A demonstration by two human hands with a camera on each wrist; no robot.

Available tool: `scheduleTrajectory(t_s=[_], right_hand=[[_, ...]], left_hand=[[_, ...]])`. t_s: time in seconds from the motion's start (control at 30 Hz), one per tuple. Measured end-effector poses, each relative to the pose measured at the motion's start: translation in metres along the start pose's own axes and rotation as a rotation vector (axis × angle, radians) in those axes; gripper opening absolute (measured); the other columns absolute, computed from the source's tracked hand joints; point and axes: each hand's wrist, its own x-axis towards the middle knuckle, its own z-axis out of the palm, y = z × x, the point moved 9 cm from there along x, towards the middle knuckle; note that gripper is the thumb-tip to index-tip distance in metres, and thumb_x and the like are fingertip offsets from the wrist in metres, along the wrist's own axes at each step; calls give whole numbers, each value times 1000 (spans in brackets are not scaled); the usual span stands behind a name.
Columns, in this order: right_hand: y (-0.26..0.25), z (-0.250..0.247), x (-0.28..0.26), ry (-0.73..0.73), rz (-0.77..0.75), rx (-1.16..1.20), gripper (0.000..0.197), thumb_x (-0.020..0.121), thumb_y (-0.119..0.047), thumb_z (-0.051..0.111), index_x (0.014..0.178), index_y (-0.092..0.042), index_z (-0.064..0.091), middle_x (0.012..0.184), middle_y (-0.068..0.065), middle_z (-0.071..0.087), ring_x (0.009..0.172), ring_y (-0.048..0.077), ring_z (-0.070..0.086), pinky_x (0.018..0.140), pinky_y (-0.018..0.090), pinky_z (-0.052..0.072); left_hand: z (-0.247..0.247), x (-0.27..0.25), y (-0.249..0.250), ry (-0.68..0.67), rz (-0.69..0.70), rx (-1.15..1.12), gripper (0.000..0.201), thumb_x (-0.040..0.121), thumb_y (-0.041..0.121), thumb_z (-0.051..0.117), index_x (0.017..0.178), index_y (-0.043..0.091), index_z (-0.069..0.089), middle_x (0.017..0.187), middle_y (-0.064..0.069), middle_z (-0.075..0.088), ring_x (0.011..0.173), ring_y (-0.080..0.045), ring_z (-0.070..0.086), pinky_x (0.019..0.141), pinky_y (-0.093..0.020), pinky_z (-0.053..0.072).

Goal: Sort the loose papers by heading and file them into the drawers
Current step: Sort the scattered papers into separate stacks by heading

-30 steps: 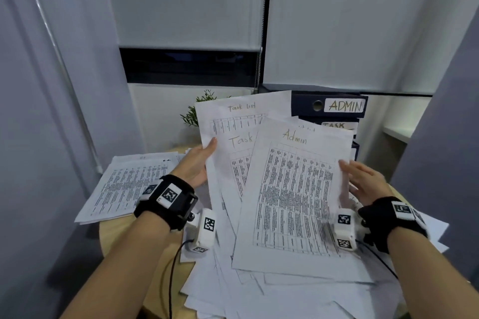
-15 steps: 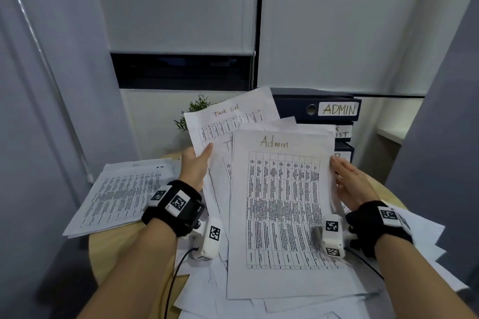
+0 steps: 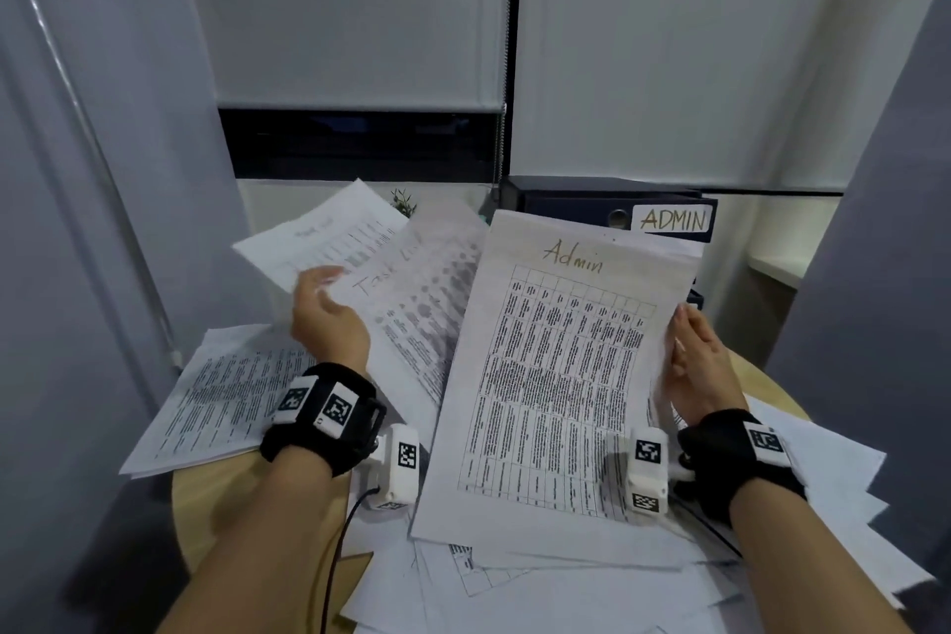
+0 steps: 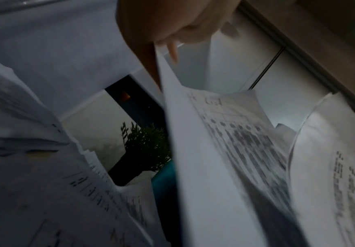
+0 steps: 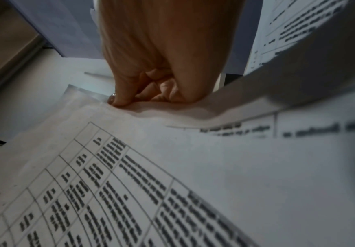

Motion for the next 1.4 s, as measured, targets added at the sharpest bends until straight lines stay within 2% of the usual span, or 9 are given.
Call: scheduleTrajectory(t_s=[0.13,0.33,0.47,0.7,0.83,1.1,1.2,1.3,1.4], right_hand=[[4,14,0,-49,3,-32,12,92,-22,51,96,-17,61,77,-8,73,59,-1,64,43,10,45],[12,35,0,-145,40,-49,17,102,-14,40,99,-15,57,64,-8,67,47,-1,58,41,12,45],[17,45,2,-168,3,-206,25,96,-25,51,121,-22,54,89,-3,71,80,8,68,62,24,55],[9,72,-1,-199,-72,-334,78,71,-84,46,141,-55,30,149,-11,40,130,16,44,103,50,40],[22,76,-1,-275,-54,-517,79,62,-54,81,133,-34,54,138,-8,52,125,7,50,106,35,42],[29,63,4,-187,-25,-546,47,69,-16,83,114,-8,69,115,2,68,111,10,60,88,15,48],[26,69,0,-220,-57,-602,41,72,-14,81,111,-12,71,113,-6,68,108,-1,57,99,22,41],[24,78,0,-319,-103,-666,63,73,-14,80,131,-27,58,133,-16,56,123,-6,46,107,22,31],[18,91,2,-388,-161,-758,83,68,-16,84,139,-30,43,144,-17,40,135,6,35,111,30,27]], left_hand=[[55,-23,0,-571,1,21,37,85,-12,57,104,17,69,125,2,61,121,-14,51,103,-24,38],[76,-47,24,-741,-99,-159,57,83,-9,64,131,20,55,131,10,48,124,-9,42,99,-31,49],[86,-64,33,-907,-58,-246,88,71,-7,76,143,29,40,146,10,36,131,-5,34,96,-22,48],[82,-56,25,-781,-164,-361,68,93,10,59,145,41,29,144,15,33,121,-9,54,88,-28,55],[82,-62,13,-875,-205,-258,82,79,-12,66,132,46,44,153,-2,30,125,-25,51,87,-43,55],[74,-57,11,-865,-191,-346,66,85,-6,63,139,28,46,129,10,56,117,-15,59,89,-33,55],[75,-56,-1,-840,-374,-396,29,98,14,49,123,4,61,112,-15,68,112,-39,60,89,-46,54],[78,-60,1,-913,-454,-470,53,99,46,34,123,8,61,114,-13,69,108,-27,65,89,-39,53],[75,-53,-1,-850,-368,-409,26,99,21,48,101,7,70,94,-7,75,88,-18,71,84,-37,54]])
